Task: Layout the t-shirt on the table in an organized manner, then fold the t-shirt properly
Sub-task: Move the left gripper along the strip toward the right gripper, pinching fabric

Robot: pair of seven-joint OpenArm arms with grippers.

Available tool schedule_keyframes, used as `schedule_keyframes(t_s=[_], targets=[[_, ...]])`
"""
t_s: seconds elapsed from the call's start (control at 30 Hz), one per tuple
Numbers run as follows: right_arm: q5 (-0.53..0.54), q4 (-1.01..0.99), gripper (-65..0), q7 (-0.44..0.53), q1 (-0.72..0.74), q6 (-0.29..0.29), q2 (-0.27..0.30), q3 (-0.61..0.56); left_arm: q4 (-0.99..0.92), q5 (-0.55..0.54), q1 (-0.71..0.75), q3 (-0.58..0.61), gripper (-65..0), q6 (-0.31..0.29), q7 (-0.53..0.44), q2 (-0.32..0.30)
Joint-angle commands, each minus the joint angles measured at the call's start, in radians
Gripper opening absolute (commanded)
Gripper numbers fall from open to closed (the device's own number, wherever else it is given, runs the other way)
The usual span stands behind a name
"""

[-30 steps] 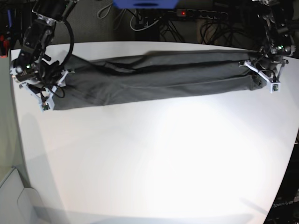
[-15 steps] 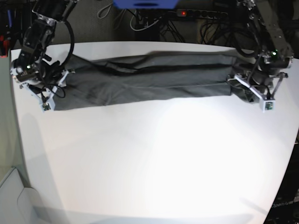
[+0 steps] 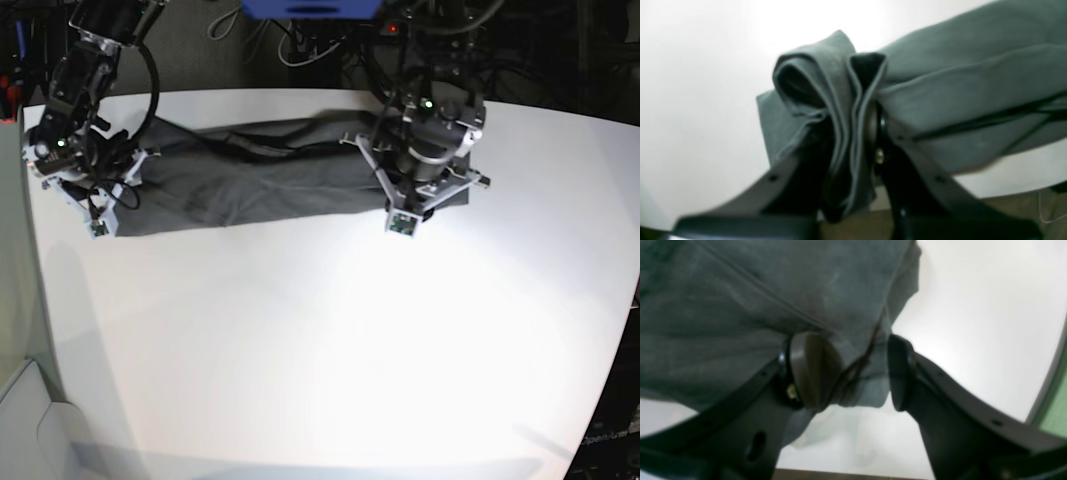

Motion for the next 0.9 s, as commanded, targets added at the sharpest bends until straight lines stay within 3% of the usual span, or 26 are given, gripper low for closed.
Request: schedule_keyframes(t_s=[0.0,0.1,0.2,0.4,0.63,0.87], targets=[[0.007,0.014,-32.5,0.015,0.007,-0.001,0.007,0.002,0.004,0.002,-0.011,0.021,-64.9,0.006,-0.011,0.005],[0.007,0.014,-32.5,0.013,0.007,-0.001,0.007,0.002,-0.031,0.002,-0.016,0.065,-64.9,0.023,-0.013,0.005],[0.007,0.014,-32.5,0.015,0.007,-0.001,0.007,0.002,-0.059,-0.006,-0.019,0.116,-64.9,0.129,-0.022,0.005],[0.007,0.014,-32.5,0.013,0.004,-0.001,0.005,0.002,-0.067,-0.007,-0.042,0.194,-64.9,0.247,-0.077,0.005],[0.007,0.013,-32.5,0.013,0.009,-0.001,0.004,0.002,-0.102,-0.007,-0.087,0.291,-64.9,0.258,-0.037,0.005],[0.007,0.013,-32.5,0.013,0.012,-0.001,0.004,0.002,-0.185,-0.007,-0.087,0.297,-64.9,0.282,-0.039,0.005]])
